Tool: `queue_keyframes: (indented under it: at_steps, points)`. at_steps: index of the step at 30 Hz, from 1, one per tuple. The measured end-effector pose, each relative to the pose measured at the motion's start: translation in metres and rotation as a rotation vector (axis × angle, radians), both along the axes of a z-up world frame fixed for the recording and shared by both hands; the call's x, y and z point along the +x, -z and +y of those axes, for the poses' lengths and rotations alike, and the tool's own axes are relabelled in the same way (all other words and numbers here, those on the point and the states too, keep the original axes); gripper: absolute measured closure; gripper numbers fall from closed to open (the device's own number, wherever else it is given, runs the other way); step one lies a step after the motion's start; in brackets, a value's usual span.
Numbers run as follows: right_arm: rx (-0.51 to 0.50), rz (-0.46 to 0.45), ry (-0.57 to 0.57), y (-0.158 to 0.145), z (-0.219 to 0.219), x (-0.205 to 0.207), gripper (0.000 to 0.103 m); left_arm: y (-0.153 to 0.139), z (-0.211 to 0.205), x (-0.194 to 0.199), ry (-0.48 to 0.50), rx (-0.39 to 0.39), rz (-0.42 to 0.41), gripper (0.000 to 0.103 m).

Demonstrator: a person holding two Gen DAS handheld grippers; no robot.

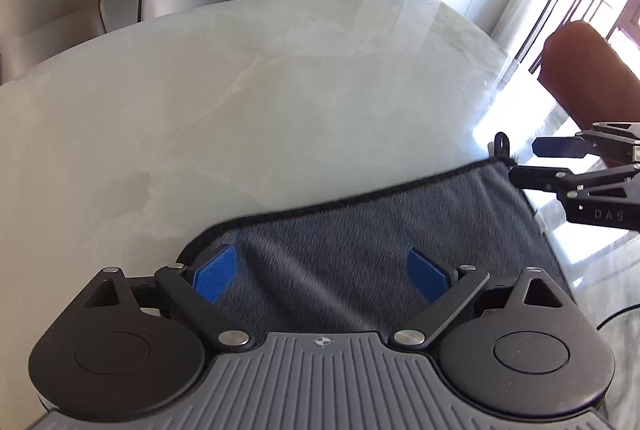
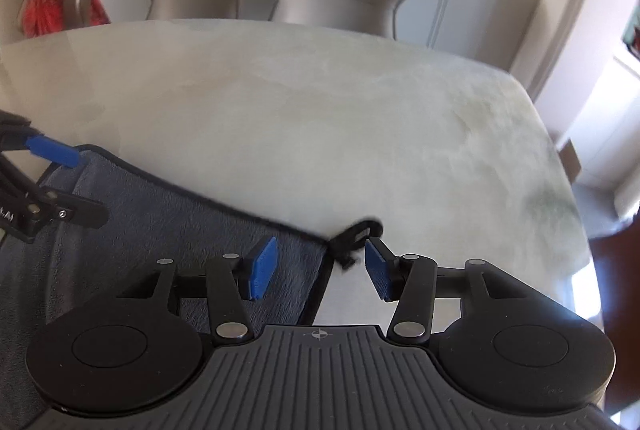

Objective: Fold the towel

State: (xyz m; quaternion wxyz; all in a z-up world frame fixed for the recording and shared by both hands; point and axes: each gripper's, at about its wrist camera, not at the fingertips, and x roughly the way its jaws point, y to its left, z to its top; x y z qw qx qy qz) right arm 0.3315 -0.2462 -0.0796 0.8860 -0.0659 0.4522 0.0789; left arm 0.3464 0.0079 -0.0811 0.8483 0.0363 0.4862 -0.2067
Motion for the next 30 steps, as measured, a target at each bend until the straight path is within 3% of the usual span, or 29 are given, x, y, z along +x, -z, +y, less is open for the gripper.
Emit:
queue_keyframes:
  at_steps: [4,9,11,12,24,26,30]
  points:
    - [0.1,0.047,0.019,0.008,-0.002,0.011,0.053,0.013,-0.005,-0.007,0.001,0.005,0.005,0.008]
    - [0.097,0.025,0.014,0.013,0.004,0.017,0.056,0.019,-0.008,-0.006,-0.003,0.004,0.012,0.007]
    - [0.096,0.021,-0.002,0.013,0.003,0.021,0.09,0.021,-0.01,-0.006,-0.004,0.008,0.009,0.007]
    - [0.103,0.026,-0.013,0.013,0.004,0.022,0.093,0.021,-0.011,-0.004,-0.004,0.01,0.007,0.006]
    - [-0.053,-0.007,-0.095,0.013,0.018,0.06,0.092,0.027,-0.028,0.017,0.009,0.112,-0.062,0.005]
    - [-0.067,-0.008,-0.079,0.012,0.016,0.066,0.071,0.027,-0.029,0.019,0.005,0.117,-0.067,0.004]
    - [-0.106,-0.043,-0.039,-0.004,0.008,0.052,0.065,0.027,-0.028,0.019,-0.006,0.124,-0.072,0.005]
